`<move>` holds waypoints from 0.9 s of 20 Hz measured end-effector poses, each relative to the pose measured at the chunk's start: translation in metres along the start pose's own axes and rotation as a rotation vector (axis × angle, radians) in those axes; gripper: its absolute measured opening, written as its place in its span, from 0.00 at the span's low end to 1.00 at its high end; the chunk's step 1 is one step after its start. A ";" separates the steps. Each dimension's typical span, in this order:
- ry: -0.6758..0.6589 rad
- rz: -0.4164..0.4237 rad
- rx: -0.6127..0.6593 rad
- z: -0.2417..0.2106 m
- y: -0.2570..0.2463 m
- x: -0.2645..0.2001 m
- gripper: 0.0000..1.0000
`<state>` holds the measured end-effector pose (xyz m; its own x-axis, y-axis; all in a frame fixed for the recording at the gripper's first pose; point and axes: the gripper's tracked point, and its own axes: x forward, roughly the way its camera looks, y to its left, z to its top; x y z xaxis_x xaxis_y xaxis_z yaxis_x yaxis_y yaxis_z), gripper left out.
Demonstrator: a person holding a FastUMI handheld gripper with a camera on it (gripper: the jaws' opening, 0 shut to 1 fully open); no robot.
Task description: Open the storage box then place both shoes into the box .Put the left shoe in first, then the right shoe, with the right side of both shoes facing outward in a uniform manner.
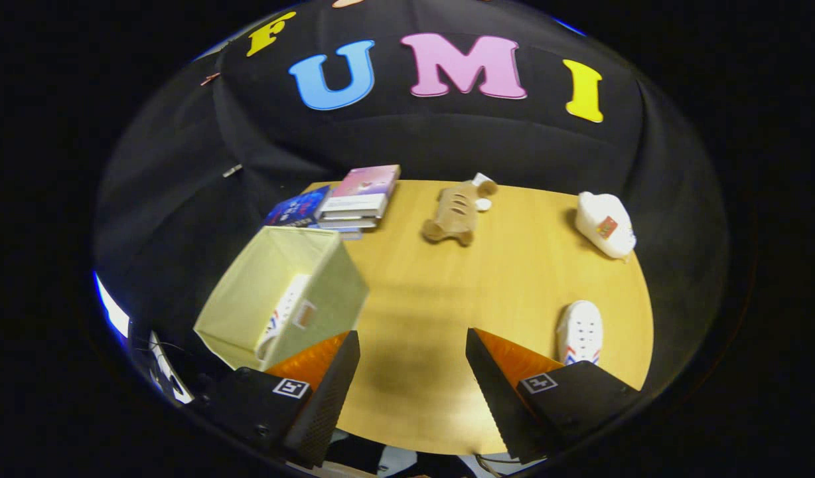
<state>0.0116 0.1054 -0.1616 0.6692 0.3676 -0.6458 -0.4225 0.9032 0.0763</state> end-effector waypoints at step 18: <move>0.231 -0.275 0.044 -0.133 -0.257 0.040 0.98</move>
<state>0.0661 -0.1416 -0.3083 0.5960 0.0545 -0.8012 -0.2157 0.9719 -0.0943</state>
